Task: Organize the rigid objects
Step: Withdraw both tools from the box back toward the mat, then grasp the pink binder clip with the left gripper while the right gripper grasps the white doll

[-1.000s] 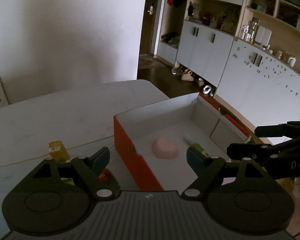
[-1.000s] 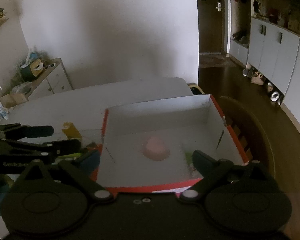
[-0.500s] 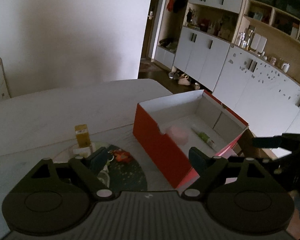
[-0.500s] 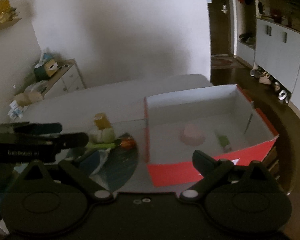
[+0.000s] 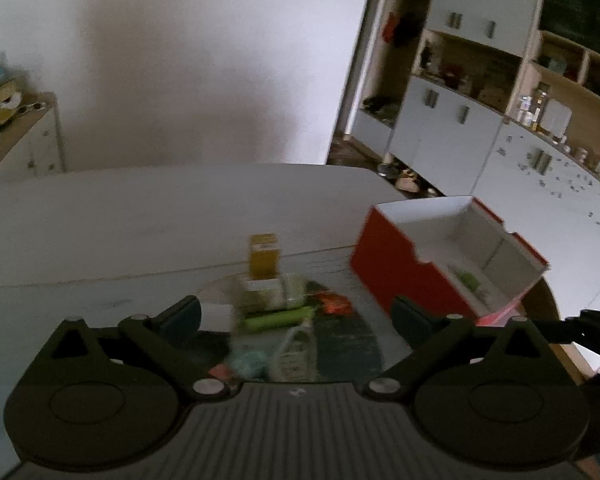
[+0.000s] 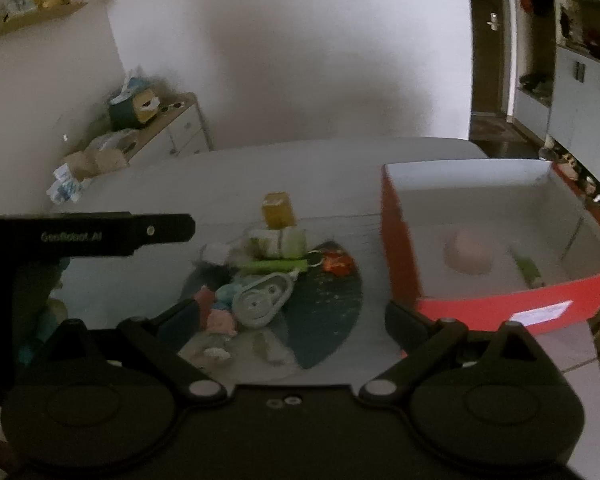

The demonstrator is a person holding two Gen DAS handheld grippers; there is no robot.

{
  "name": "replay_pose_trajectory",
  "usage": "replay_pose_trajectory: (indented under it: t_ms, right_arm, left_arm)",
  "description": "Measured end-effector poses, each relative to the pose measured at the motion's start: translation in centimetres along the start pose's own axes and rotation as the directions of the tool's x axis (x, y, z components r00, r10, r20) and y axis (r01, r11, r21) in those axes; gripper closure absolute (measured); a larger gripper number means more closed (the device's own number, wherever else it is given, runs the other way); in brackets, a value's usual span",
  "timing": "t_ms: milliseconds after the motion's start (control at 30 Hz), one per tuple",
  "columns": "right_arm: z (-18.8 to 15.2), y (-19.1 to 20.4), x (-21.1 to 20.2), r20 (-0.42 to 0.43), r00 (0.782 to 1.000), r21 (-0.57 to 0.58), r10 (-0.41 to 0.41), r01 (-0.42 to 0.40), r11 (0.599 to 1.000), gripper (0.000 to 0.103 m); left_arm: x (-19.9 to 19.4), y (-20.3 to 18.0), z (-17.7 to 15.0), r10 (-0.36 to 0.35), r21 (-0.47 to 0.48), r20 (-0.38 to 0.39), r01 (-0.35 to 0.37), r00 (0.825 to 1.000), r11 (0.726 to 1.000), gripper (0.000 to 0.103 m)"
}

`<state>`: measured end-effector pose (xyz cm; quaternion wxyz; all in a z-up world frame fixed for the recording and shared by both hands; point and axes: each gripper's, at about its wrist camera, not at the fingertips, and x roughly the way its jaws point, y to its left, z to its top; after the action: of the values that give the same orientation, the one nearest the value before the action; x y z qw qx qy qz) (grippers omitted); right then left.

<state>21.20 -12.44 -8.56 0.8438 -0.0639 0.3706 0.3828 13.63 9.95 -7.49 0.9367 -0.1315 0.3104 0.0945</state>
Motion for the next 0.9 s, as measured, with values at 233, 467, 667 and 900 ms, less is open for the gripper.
replay_pose_trajectory:
  t_ms: [233, 467, 667, 900]
  right_arm:
    - [-1.0, 2.4, 2.8, -0.062, 0.998, -0.032, 0.018, -0.020, 0.999, 0.004]
    - [-2.1, 4.5, 4.6, -0.126, 0.990, -0.074, 0.063, -0.073, 0.995, 0.006]
    - [-3.5, 6.9, 6.1, -0.190, 0.976, -0.151, 0.111, -0.140, 0.978, 0.010]
    - [-5.1, 8.9, 7.8, -0.250, 0.960, -0.224, 0.123, -0.181, 0.958, 0.017]
  left_arm:
    - [1.2, 3.0, -1.5, 0.088, -0.006, -0.022, -0.088, 0.996, 0.996, 0.001]
    - [2.9, 5.2, -4.2, 0.096, -0.020, -0.066, -0.098, 0.993, 0.995, 0.001]
    - [4.4, 6.1, -6.2, 0.056, -0.024, -0.113, -0.059, 0.992, 0.998, 0.001]
    - [5.7, 6.9, -7.4, 0.082, -0.039, -0.149, -0.089, 0.985, 0.995, 0.001]
